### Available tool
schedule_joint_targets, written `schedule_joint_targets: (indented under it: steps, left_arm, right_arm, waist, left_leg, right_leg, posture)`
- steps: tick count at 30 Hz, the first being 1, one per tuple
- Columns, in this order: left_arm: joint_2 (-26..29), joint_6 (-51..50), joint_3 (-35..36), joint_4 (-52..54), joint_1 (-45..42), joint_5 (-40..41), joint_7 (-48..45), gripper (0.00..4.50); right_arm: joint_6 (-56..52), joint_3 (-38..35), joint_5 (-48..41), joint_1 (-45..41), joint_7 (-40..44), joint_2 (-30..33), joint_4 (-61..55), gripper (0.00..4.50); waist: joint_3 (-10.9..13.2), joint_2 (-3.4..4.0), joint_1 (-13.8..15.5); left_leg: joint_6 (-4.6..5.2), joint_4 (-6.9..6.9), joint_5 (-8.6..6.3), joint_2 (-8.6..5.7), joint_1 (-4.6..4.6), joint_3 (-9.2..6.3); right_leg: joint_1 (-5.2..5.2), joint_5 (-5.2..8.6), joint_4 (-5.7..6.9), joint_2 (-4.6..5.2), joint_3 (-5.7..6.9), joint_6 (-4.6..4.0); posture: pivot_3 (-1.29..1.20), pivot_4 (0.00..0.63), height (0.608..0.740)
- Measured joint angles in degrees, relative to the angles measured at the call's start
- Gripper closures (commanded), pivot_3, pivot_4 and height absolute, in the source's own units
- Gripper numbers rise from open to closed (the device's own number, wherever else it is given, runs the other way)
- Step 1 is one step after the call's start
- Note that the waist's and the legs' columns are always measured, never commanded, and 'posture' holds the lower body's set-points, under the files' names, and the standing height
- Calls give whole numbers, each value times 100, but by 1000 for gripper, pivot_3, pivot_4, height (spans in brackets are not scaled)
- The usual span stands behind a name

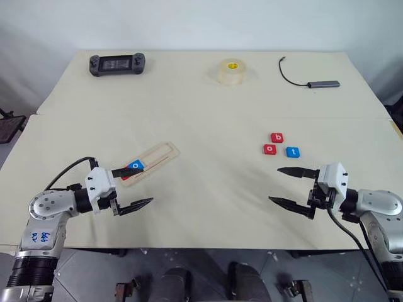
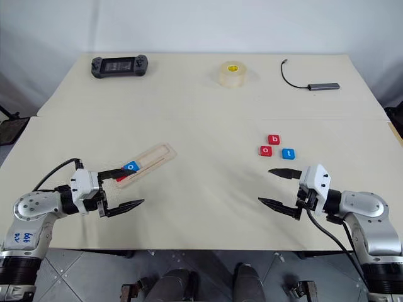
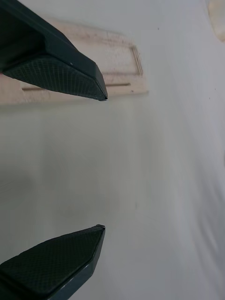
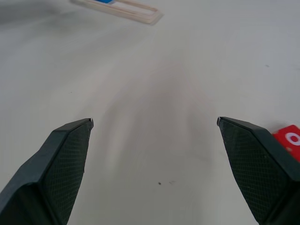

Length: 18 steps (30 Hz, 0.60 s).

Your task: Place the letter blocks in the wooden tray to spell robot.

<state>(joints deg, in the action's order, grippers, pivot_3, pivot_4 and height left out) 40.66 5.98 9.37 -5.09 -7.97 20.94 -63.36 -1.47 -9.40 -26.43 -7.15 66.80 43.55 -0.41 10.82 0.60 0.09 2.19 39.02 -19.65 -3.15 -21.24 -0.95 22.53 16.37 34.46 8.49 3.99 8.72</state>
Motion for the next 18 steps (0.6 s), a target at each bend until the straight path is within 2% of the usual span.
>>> schedule_joint_targets:
  steps: [6,14,18]
  left_arm:
    - [-100,-180,190,275,491,103,271,0]
    - [-526,-173,1392,445,1554,410,1180,0]
    - [-550,-161,1853,93,1945,484,1242,0]
  right_arm:
    - [62,23,-10,-172,14,-216,94,61]
    - [-24,598,-67,-878,-140,-1089,-243,61]
    - [-225,1006,-57,-1239,-347,-1444,-575,61]
  waist:
    - [0,0,-30]
    - [0,0,-23]
    - [0,0,1]
  left_leg:
    - [-4,-1,-2,6,1,0]
    - [-9,0,-5,10,2,-1]
    - [-9,1,-5,9,0,-5]
  right_leg:
    - [0,0,-2,-2,-1,0]
    - [3,1,-2,-3,-1,-2]
    - [2,2,-3,-2,5,-3]
  posture:
    - [0,150,740]
    - [0,150,740]
    - [0,150,740]
